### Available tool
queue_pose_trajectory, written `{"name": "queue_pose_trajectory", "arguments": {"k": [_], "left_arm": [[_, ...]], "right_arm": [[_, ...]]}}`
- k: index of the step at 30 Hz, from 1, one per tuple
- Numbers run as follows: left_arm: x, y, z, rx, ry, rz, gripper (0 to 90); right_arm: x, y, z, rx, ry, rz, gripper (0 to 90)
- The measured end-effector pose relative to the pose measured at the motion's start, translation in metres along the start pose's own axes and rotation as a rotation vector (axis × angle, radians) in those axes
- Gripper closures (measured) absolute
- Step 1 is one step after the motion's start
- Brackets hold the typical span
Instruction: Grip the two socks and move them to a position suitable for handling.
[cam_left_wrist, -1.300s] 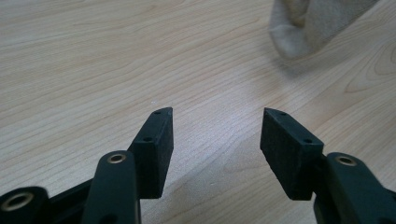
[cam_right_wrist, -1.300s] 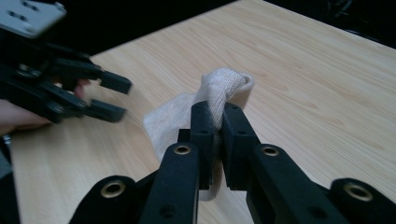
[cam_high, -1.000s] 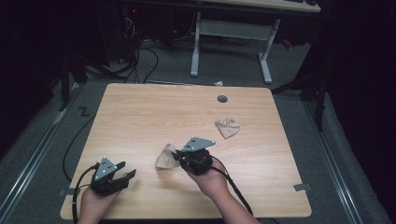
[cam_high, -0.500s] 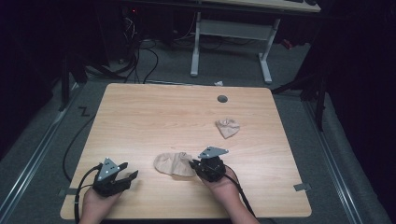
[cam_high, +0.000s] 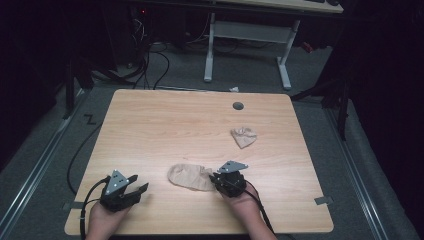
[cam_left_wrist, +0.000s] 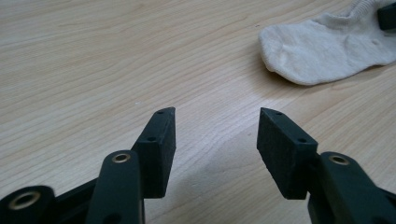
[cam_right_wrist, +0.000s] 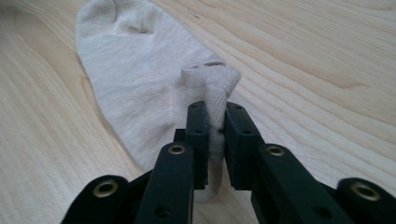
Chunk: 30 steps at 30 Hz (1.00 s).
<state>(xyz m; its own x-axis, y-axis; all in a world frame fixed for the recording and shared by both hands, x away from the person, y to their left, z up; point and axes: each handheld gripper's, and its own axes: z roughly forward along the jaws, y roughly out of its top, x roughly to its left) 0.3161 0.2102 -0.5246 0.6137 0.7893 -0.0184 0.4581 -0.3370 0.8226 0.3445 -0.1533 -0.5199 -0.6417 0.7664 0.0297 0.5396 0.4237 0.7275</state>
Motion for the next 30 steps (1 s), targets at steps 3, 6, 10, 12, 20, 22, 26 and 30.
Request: {"name": "queue_pose_trajectory", "arguments": {"k": [3,6,10,12,20,22,26,30], "left_arm": [[-0.006,0.002,0.003,0.005,-0.006,0.0,47.4],[-0.014,0.007,0.008,0.024,-0.012,0.012,47.3],[-0.026,0.022,0.02,0.05,-0.045,0.043,47.9],[-0.031,0.032,0.029,0.055,-0.068,0.047,48.8],[-0.039,0.069,0.084,0.108,-0.115,0.042,64.2],[-0.037,0.067,0.091,0.134,-0.104,0.046,73.0],[-0.038,0.058,0.088,0.158,-0.094,0.062,80.0],[-0.043,0.048,0.074,0.159,-0.089,0.078,80.6]], "right_arm": [[-0.001,-0.004,-0.002,-0.019,-0.026,-0.003,73.6],[-0.002,-0.006,-0.006,-0.045,-0.052,-0.003,67.4],[-0.006,-0.011,-0.013,-0.074,-0.048,0.014,65.5],[-0.008,-0.011,-0.016,-0.087,-0.045,0.016,66.1],[-0.009,-0.009,-0.012,-0.071,0.01,0.018,90.0],[-0.01,-0.009,-0.009,-0.06,0.009,0.019,90.0],[-0.009,-0.011,-0.005,-0.021,-0.001,0.012,90.0],[-0.009,-0.013,-0.001,0.003,0.001,0.003,90.0]]}}
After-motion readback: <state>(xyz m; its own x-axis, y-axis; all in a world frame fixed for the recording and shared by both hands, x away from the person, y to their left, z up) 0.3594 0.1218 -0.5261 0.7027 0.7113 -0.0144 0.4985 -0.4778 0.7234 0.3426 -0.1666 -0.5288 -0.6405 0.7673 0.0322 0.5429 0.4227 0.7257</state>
